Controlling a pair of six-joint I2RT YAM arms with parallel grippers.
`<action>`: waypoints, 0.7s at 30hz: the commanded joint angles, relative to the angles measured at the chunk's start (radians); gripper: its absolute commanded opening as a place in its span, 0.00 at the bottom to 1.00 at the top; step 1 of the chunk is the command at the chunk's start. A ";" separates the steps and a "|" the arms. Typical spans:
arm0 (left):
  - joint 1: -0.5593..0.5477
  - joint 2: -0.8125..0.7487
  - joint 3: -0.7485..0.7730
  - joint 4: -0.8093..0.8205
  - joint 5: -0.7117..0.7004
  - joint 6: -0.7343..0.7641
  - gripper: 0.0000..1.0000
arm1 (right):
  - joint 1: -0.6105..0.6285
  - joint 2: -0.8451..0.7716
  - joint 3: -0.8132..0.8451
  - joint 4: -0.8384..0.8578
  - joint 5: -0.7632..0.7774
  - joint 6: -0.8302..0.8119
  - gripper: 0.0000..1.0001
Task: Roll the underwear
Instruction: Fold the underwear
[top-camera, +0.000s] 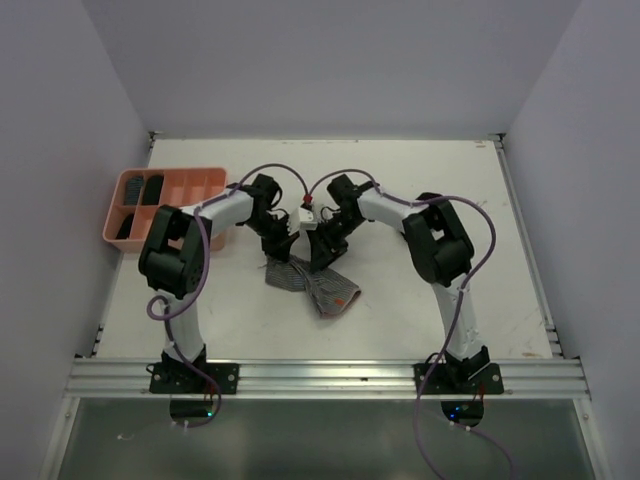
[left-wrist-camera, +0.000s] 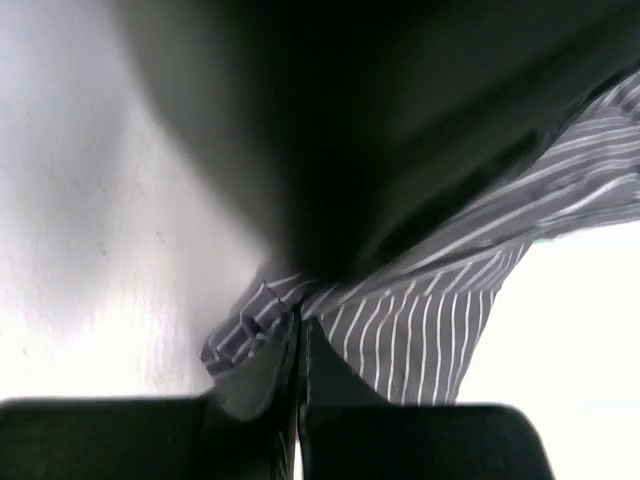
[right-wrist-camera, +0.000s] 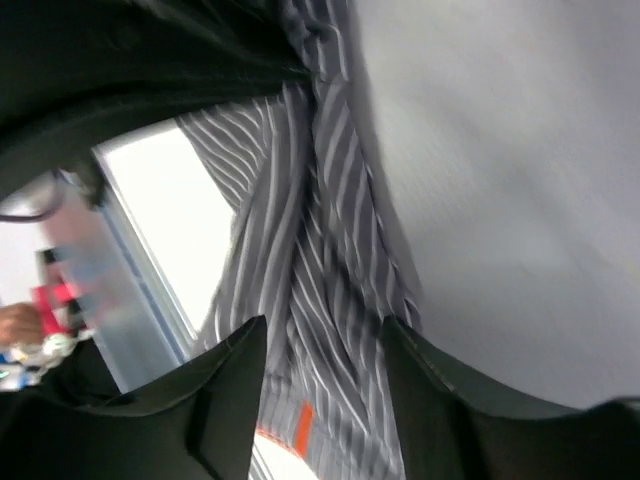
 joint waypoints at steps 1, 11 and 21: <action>0.001 0.066 -0.016 0.042 -0.045 -0.057 0.00 | -0.074 -0.150 0.083 -0.183 0.155 -0.146 0.55; 0.002 0.170 0.003 0.019 0.006 -0.226 0.00 | -0.051 -0.644 -0.304 -0.116 0.377 -0.262 0.69; 0.002 0.212 0.013 0.016 0.032 -0.333 0.00 | 0.307 -0.833 -0.523 0.058 0.665 -0.283 0.86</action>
